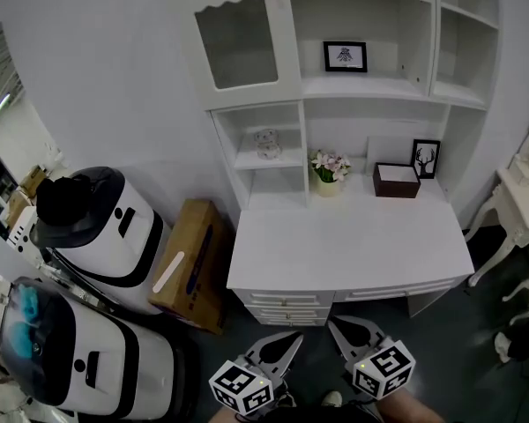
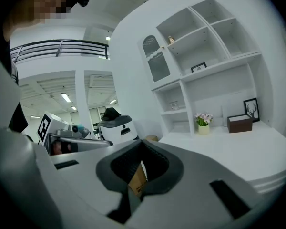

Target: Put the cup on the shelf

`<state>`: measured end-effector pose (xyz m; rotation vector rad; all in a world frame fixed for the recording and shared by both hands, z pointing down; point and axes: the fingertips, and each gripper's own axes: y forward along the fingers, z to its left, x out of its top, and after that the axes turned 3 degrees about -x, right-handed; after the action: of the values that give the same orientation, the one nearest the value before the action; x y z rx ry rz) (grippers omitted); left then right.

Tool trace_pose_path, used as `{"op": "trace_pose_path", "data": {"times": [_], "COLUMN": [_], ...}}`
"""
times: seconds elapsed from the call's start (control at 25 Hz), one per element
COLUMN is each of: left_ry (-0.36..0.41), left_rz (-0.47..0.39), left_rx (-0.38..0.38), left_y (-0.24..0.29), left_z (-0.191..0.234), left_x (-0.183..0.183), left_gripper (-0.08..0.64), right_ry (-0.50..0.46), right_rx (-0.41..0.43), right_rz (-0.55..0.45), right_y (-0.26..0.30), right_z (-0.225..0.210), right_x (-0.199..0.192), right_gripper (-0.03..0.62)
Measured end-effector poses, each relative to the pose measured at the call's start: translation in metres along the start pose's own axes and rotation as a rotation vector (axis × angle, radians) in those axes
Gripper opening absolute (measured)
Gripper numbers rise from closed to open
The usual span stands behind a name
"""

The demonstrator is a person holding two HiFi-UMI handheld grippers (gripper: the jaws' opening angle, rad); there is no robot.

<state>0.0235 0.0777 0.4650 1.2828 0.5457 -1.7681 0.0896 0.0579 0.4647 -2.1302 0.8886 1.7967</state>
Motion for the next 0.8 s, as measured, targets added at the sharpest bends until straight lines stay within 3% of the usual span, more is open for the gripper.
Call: {"op": "trace_pose_path", "data": {"times": [0.36, 0.8], "left_ry": [-0.009, -0.034], "left_rz": [-0.015, -0.022], "left_rx": [0.055, 0.069], "left_y": [-0.005, -0.007], "left_z": [-0.032, -0.056], "left_x": [-0.021, -0.041], "left_gripper": [0.005, 0.005], "right_ry": [-0.005, -0.019], "right_rx": [0.054, 0.068], "right_rz": [0.016, 0.031], "right_y": [-0.033, -0.063], "right_z": [0.004, 0.006], "right_x": [-0.014, -0.027], "right_gripper": [0.003, 0.003]}}
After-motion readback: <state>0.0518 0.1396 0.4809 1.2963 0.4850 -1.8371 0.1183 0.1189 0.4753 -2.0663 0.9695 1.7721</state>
